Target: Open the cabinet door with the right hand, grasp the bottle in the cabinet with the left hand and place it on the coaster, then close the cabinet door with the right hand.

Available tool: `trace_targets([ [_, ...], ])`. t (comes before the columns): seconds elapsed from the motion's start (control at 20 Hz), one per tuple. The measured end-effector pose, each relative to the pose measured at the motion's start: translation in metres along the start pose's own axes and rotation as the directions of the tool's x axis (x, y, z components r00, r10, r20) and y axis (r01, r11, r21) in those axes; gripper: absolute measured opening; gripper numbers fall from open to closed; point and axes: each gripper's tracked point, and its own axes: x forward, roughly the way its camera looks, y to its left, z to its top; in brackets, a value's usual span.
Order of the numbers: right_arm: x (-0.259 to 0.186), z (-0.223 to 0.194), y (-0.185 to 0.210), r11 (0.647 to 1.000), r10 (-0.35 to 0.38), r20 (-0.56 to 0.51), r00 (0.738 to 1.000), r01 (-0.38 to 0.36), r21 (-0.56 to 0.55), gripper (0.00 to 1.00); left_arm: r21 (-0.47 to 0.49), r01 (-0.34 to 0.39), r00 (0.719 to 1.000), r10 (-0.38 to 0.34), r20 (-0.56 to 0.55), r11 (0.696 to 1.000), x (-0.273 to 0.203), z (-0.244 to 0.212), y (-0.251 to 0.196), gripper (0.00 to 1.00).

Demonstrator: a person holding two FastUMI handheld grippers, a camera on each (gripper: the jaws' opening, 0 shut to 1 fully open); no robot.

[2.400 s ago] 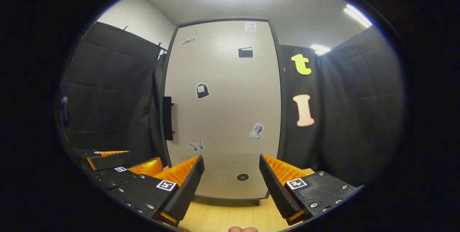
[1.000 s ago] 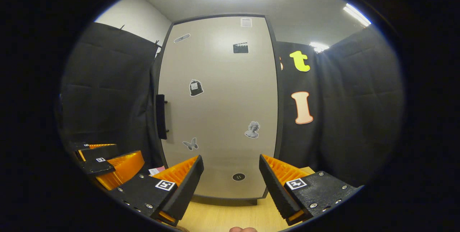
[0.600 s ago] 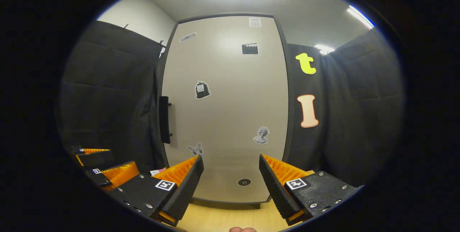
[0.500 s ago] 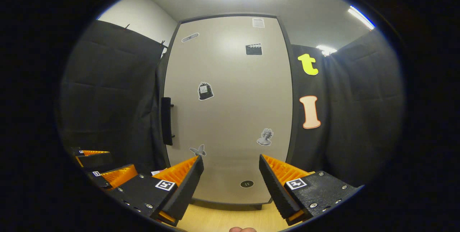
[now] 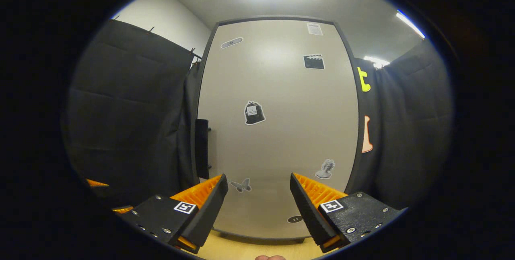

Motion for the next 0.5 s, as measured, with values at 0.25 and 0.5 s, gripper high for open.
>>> trace_targets([
  [0.25, 0.027, 0.009, 0.024, 1.0, 0.018, 0.012, 1.0, -0.018, -0.005, 0.96, 0.01, -0.018, 1.0, 0.018, -0.005, 1.0, -0.017, -0.011, 0.025, 0.88],
  [0.5, 0.054, 0.015, 0.052, 0.999, 0.04, 0.023, 0.999, -0.04, -0.012, 0.96, 0.011, -0.026, 0.999, 0.026, -0.041, 1.0, -0.041, -0.034, 0.041, 0.88],
])
